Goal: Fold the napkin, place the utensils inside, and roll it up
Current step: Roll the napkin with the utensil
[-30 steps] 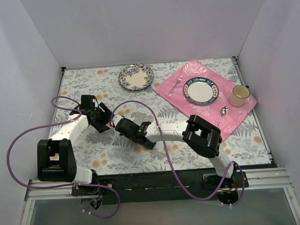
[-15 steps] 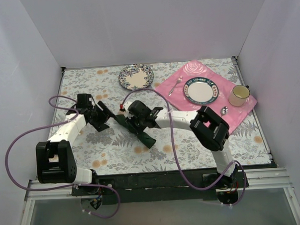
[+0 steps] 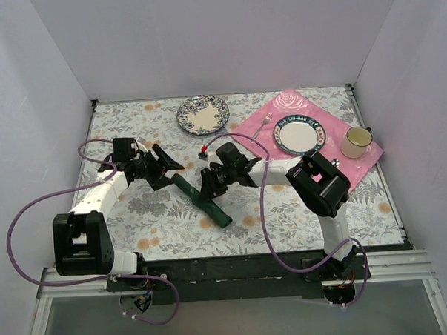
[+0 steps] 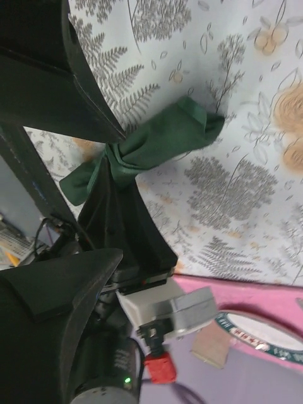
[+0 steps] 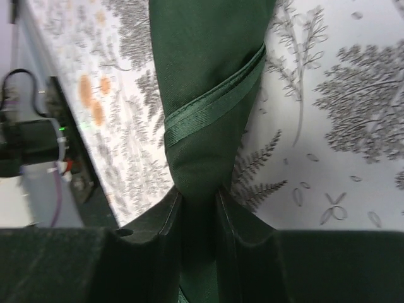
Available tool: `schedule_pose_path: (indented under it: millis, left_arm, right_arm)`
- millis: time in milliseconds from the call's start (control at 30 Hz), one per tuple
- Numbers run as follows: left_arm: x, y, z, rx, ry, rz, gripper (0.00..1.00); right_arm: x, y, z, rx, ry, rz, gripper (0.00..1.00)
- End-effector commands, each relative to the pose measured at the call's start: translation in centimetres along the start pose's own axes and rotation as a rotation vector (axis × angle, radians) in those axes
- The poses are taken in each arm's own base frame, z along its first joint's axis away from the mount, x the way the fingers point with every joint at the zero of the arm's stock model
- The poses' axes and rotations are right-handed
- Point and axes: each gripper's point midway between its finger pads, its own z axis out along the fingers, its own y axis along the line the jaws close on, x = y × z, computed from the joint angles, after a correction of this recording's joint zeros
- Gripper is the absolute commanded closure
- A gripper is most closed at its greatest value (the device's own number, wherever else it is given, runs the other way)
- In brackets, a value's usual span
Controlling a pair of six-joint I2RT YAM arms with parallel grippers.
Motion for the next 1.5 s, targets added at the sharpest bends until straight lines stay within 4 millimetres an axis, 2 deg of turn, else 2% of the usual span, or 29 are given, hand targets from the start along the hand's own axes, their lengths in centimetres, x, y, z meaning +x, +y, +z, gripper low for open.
schedule_pose_path:
  millis: [0,133,233,367,400,567,633,667,733,800,867,900,1100,1233,1467]
  left_arm:
    - [0.4,-3.6,-1.2,0.177,0.035,0.065,0.34]
    - [0.4,-4.0,-1.3,0.193,0.043,0.074,0.34]
    - [0.7,-3.5,-1.0,0.191,0.052,0.062,0.34]
    - [0.9,-3.3,-0.8,0.195,0.061,0.056,0.34]
    - [0.9,-3.3,-0.8,0.193,0.06,0.054,0.34]
    - [1.1,-2.9,-0.5,0.189,0.071,0.047,0.34]
    - [1.3,-2.7,-0.4,0.188,0.077,0.045,0.34]
    - [1.4,-2.7,-0.4,0.187,0.08,0.042,0.34]
    - [1.6,-2.6,-0.4,0.193,0.087,0.041,0.34]
    - [2.1,-2.3,-0.3,0.196,0.101,0.028,0.34]
    - [2.6,-2.0,-0.2,0.204,0.11,0.017,0.34]
    - [2.7,-2.1,-0.1,0.211,0.111,0.018,0.34]
    - [4.6,-1.7,0.7,0.251,0.184,-0.04,0.34]
    - [4.5,-1.8,0.9,0.252,0.175,-0.033,0.35]
    - [4.0,-0.5,2.1,0.211,0.146,-0.029,0.35]
  right_arm:
    - [-1.2,3.5,-1.2,-0.225,-0.041,0.07,0.84]
    - [-1.3,3.2,-1.5,-0.258,-0.058,0.111,0.84]
    - [-1.4,2.6,-1.3,-0.218,-0.057,0.104,0.84]
    - [-1.8,1.3,-1.4,-0.126,-0.069,0.048,0.84]
    - [-1.4,1.0,-1.4,-0.101,-0.051,0.053,0.84]
    - [-2.0,0.4,-1.1,-0.002,-0.055,-0.012,0.84]
    - [-1.0,0.5,-0.6,0.042,-0.022,-0.048,0.84]
    - [-1.6,0.3,-0.6,0.084,-0.038,-0.07,0.84]
    - [-0.5,0.3,-0.2,0.142,-0.002,-0.106,0.85]
    - [-0.9,0.5,0.2,0.2,-0.008,-0.147,0.85]
    - [-0.4,-0.4,0.3,0.271,0.012,-0.16,0.83]
    - [-0.4,-0.1,0.5,0.281,0.015,-0.174,0.82]
    - [-0.2,-0.9,0.4,0.36,0.015,-0.197,0.76]
    - [0.2,-0.9,0.9,0.357,0.024,-0.196,0.7]
    - [0.3,-0.8,0.9,0.357,0.026,-0.197,0.62]
